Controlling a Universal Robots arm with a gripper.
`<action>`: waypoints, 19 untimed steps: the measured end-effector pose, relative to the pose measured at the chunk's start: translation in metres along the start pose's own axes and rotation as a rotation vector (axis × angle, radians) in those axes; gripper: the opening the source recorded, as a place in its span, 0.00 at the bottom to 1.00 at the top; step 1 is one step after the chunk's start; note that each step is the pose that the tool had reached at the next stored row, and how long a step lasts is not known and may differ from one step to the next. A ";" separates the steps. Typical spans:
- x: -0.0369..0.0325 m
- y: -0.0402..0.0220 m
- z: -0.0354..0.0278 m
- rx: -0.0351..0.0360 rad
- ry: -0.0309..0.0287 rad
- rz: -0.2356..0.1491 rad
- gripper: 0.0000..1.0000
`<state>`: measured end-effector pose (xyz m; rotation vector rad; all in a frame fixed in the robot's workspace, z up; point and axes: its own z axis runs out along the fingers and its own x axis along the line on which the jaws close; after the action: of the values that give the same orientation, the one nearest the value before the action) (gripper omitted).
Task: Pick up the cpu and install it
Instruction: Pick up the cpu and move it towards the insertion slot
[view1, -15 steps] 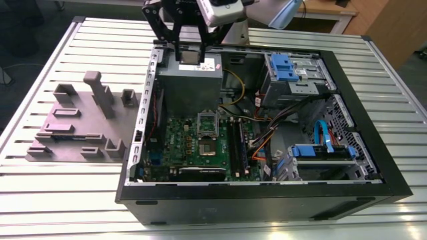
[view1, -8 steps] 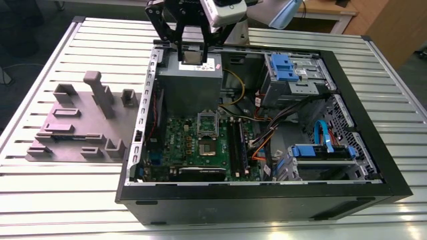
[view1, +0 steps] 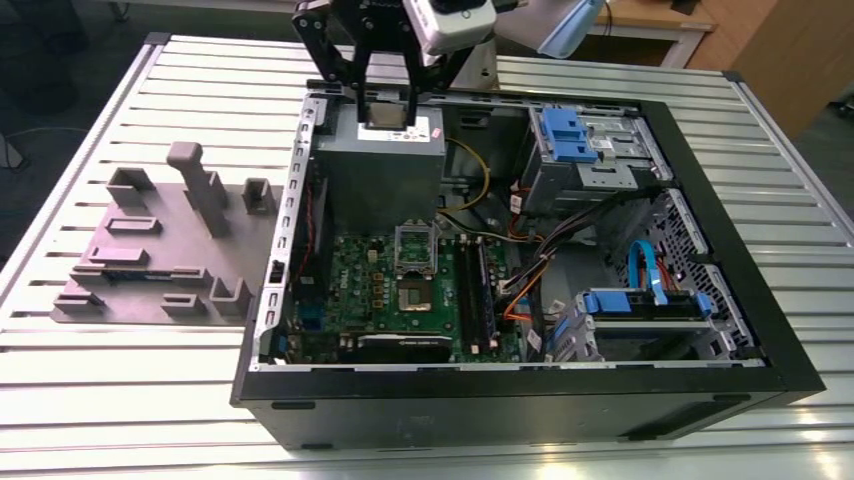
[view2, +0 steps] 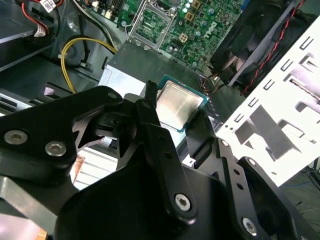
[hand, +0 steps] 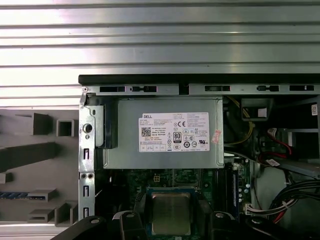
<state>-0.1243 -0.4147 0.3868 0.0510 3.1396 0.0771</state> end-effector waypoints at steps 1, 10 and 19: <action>-0.0002 0.0000 0.0000 0.0000 0.0000 0.000 0.47; -0.0014 0.0000 0.0000 0.0001 0.0000 0.000 0.47; -0.0070 -0.0003 0.0005 0.0000 0.0000 0.000 0.47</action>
<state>-0.1173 -0.4152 0.3863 0.0508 3.1396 0.0770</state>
